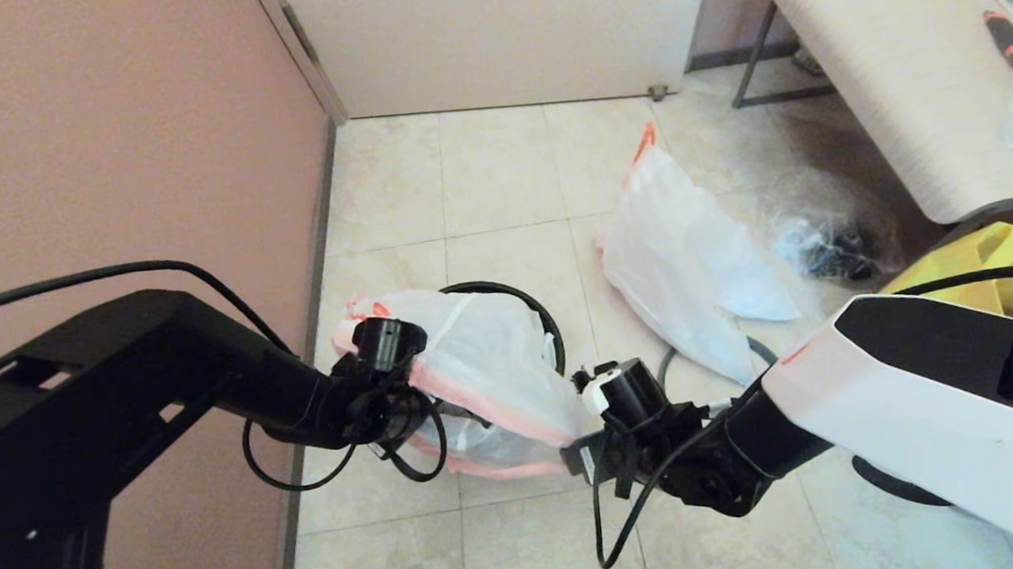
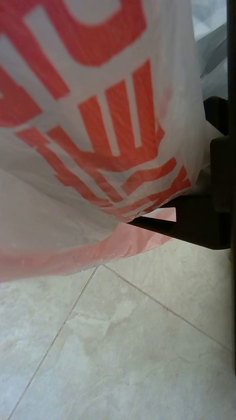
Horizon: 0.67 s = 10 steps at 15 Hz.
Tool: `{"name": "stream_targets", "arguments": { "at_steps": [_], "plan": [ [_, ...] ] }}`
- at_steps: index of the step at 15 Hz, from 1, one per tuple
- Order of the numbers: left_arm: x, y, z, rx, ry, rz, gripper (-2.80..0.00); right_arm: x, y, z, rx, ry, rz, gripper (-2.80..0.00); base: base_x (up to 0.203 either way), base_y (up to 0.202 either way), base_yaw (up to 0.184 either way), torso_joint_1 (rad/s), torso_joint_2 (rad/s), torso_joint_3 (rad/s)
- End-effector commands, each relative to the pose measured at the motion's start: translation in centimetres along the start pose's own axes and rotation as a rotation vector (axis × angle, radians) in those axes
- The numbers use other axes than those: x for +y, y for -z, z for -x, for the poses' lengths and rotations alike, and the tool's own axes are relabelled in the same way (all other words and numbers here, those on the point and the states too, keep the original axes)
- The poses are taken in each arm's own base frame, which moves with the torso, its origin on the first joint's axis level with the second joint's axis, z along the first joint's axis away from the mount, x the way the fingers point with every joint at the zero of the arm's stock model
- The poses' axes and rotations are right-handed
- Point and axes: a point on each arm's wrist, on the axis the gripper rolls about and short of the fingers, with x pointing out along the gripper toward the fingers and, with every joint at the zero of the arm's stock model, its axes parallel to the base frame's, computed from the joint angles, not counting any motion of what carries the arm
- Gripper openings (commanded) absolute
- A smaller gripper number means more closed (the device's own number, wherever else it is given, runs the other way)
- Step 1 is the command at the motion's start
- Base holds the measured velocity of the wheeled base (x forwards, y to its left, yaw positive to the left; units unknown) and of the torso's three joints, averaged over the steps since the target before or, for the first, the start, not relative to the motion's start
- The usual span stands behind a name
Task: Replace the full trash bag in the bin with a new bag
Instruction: Put the new garbage bag on the trash can
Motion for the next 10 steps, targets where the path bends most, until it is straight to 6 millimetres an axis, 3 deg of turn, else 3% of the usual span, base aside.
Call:
{"name": "stream_targets", "arguments": {
  "at_steps": [1, 7, 10],
  "plan": [
    [0.1, 0.3, -0.5, 0.011, -0.006, 0.003, -2.8, 0.4, -0.6, 0.3, -0.048, -0.077, -0.016, 0.0, 0.0, 0.0, 0.0, 0.0, 0.0, 0.0],
    [-0.1, -0.3, -1.7, 0.037, 0.023, 0.016, -2.8, -0.2, -0.4, 0.8, -0.053, -0.297, -0.075, 0.0, 0.0, 0.0, 0.0, 0.0, 0.0, 0.0],
    [-0.1, -0.2, -2.2, 0.036, 0.023, 0.003, -2.8, -0.7, 0.5, 2.8, -0.004, -0.366, -0.074, 0.0, 0.0, 0.0, 0.0, 0.0, 0.0, 0.0]
  ]
}}
